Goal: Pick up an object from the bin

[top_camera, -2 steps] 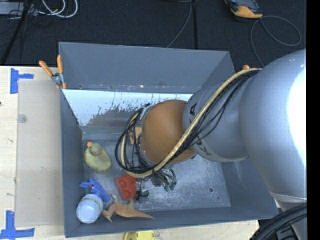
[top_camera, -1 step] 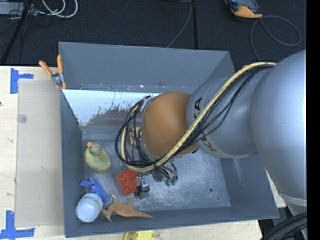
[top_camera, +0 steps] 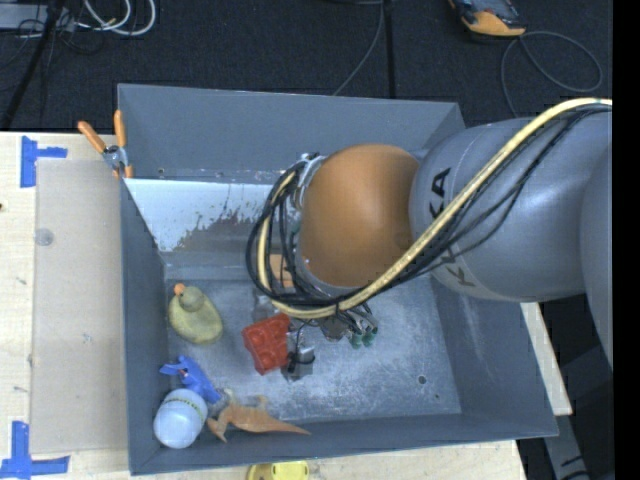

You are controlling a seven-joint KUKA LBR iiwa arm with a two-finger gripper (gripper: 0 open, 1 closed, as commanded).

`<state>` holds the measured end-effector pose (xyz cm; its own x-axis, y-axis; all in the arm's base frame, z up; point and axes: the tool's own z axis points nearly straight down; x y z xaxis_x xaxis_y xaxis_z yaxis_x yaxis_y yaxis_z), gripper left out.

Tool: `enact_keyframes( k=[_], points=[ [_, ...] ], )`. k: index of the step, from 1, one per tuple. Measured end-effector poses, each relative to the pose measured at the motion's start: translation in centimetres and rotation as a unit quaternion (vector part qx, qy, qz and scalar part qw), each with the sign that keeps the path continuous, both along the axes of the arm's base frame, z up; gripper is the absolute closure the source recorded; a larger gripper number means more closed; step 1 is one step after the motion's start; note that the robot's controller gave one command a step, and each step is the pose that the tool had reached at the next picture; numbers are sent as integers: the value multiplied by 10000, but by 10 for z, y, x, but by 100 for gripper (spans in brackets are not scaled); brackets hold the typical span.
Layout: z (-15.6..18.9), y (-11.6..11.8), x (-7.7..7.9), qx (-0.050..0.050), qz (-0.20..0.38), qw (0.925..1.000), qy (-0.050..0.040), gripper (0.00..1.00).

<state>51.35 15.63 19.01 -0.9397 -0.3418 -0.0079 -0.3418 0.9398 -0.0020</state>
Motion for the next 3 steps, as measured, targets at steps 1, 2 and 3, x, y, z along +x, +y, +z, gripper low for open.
enact_keyframes(
  k=[1,2,3],
  points=[
    [0,0,0,1,3,10000,0,100],
    [1,0,0,1,3,10000,0,100],
    [22,-7,-6,15,189,9998,-61,100]
  ],
)
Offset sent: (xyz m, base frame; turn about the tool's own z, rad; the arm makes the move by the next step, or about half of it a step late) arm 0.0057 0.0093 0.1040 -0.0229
